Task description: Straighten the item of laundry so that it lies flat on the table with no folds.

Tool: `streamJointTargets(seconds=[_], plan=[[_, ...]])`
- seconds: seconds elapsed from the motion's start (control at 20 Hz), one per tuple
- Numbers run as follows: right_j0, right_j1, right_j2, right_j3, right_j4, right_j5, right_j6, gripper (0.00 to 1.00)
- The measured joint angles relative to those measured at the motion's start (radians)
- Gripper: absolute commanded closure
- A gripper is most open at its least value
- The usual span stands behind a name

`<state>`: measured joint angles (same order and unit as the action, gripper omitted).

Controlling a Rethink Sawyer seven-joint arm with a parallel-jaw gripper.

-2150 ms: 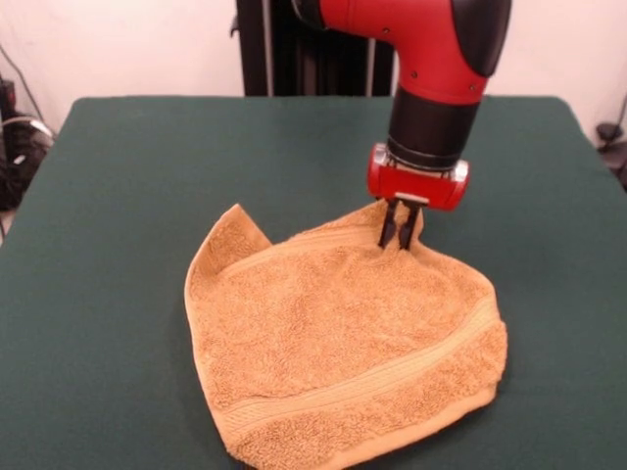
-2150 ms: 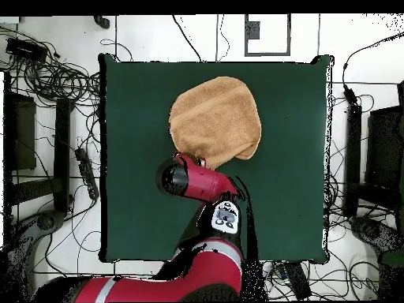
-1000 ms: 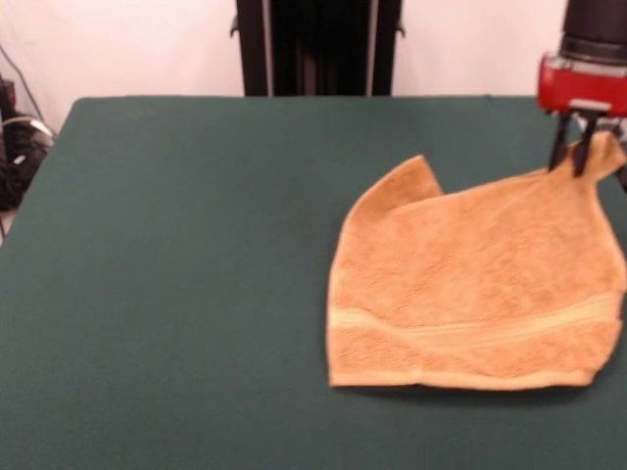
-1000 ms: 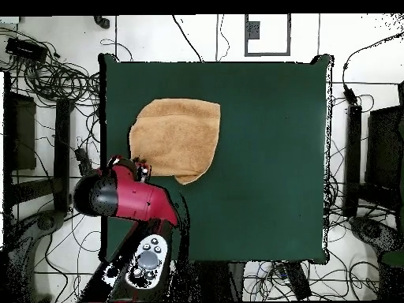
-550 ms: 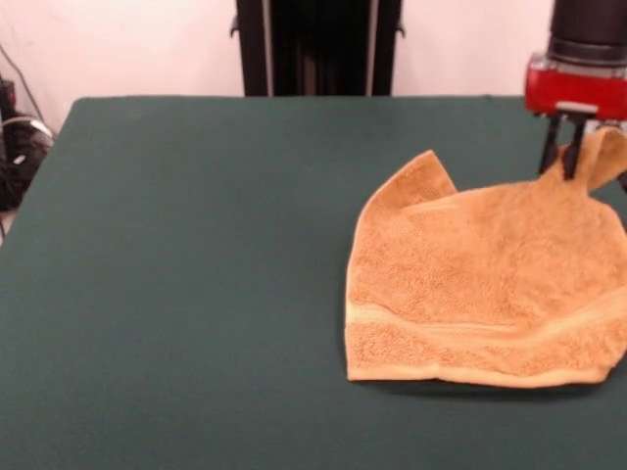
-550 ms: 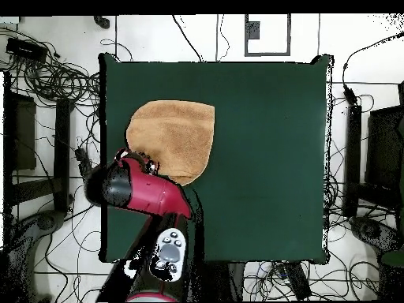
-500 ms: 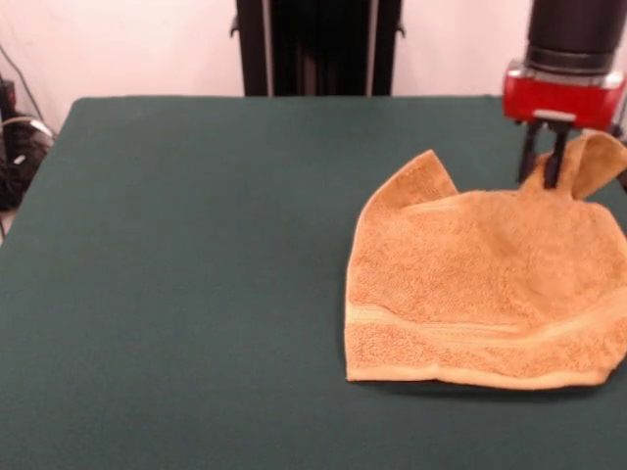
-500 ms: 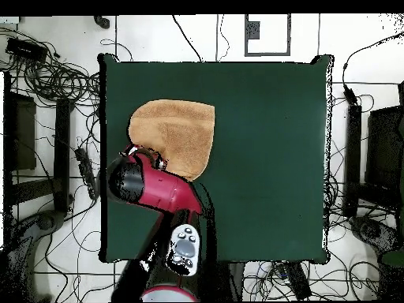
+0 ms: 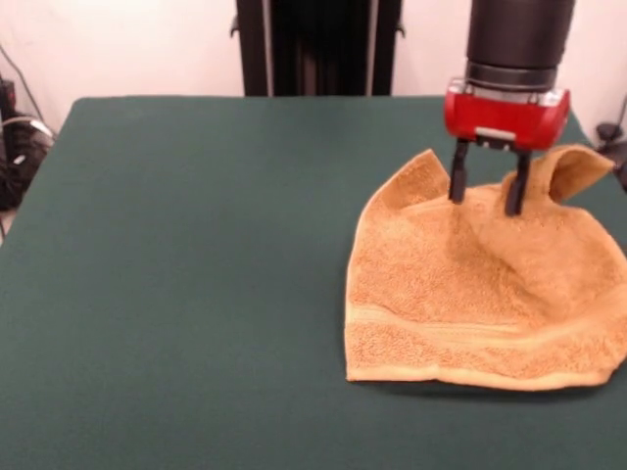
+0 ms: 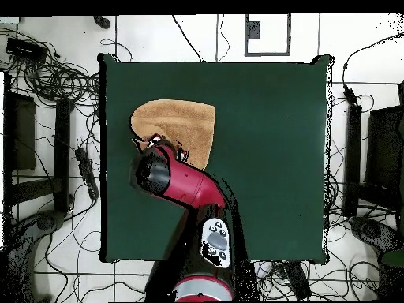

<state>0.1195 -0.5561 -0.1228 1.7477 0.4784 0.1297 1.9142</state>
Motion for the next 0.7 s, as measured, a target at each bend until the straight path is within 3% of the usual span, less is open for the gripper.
streamJointTargets(seconds=[0.7], plan=[[-0.057,-0.027,0.011,0.0,-0.053,0.026,0.0,0.0]])
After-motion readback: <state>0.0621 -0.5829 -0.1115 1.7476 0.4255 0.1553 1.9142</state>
